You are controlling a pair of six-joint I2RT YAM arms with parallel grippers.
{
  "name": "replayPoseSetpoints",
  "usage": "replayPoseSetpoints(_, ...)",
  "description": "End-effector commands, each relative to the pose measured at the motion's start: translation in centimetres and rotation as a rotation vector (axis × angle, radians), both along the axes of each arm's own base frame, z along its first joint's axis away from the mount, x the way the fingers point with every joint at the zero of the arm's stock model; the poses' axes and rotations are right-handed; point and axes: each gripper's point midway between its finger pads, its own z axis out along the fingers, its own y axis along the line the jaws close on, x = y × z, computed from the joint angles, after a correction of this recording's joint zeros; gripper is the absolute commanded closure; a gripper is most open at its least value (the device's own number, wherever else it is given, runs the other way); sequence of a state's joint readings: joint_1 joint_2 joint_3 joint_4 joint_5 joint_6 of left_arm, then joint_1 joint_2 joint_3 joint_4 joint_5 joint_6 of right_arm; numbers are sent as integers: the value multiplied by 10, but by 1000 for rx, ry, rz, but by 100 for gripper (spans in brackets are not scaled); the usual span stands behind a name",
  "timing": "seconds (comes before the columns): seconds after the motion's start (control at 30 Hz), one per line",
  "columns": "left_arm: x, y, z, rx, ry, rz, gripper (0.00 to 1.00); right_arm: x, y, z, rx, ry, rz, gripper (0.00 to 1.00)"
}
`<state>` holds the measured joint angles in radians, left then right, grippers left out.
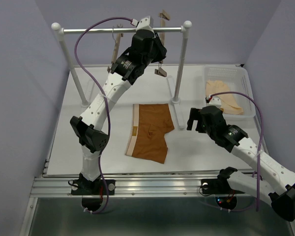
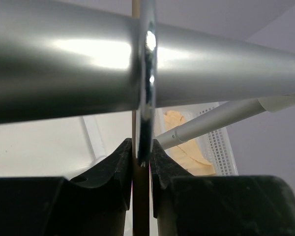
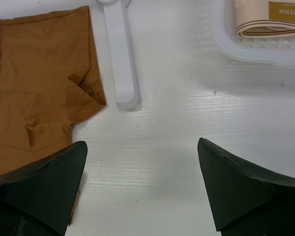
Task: Clip the underwear to the hanger
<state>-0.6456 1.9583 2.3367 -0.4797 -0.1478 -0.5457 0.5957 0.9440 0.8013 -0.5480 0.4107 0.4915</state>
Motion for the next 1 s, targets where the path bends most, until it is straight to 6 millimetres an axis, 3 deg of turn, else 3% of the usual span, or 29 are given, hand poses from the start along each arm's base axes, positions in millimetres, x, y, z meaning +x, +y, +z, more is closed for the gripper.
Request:
replayPoseSetpoints(0.0,-20,29,68,-40,-147,46,97,5,0,10,13,-27,-10,0)
replayPoseSetpoints(0.4,-34,36,82,76,-236,77,100,5,1,9,14,-25,-5,0)
replayPoseSetpoints(0.67,-44,45,61,112,-178,106,100,4,2,7,14,-23,-1,0)
replayPoseSetpoints(0.73,-45,44,49,125,-155,103,100,4,3,7,17,-22,5,0)
replayPoseSetpoints(0.97,-60,40,37,113,-153,82,100,6,9,-1,14,-17,44,0)
